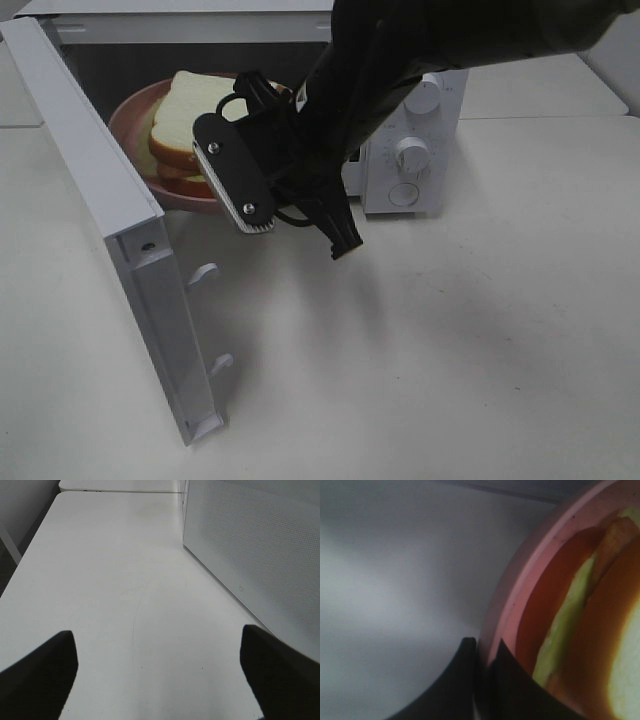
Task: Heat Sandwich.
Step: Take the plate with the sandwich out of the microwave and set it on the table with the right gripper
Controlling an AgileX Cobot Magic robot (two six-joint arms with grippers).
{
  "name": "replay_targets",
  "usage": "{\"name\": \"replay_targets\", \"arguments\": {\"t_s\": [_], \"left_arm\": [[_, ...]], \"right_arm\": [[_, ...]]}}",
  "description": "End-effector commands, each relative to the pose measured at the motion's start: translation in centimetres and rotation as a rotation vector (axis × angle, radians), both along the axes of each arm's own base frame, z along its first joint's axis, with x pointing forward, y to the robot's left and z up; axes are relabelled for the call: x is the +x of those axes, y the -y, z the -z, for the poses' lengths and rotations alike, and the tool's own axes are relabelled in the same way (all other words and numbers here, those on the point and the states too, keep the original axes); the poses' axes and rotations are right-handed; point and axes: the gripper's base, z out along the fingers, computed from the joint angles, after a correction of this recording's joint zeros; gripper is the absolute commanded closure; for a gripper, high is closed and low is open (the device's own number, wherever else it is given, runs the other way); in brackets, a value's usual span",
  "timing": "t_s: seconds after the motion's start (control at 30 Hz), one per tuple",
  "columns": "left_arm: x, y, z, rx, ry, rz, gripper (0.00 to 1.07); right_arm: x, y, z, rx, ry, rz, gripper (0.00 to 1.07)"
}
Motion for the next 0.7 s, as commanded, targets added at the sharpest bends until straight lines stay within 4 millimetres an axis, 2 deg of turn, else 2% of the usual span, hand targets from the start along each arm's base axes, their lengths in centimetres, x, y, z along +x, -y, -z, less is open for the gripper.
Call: {"name": "replay_targets", "arguments": {"t_s": [0.03, 0.23, 0.47, 0.7], "left_arm": [[-0.1, 0.0, 0.0, 0.002, 0.026, -0.002, 0.25], [-0.1, 0.0, 0.0, 0.002, 0.026, -0.002, 0.25], [-0.1, 0.0, 0.0, 0.002, 0.026, -0.002, 0.25], [-0.1, 0.0, 0.0, 0.002, 0.026, -0.002, 0.25]], "right_arm": [[-1.5, 1.2, -0.6, 0.004, 0.023, -0.011, 1.07], [-3.2, 2.8, -0.3, -0.017, -0.001, -0.008, 1.07], [-6.2, 5.9, 0.0, -0.055, -0.026, 0.02, 1.07], [-8.3, 8.2, 0.2, -0.08, -0.032, 0.064, 1.07]]}}
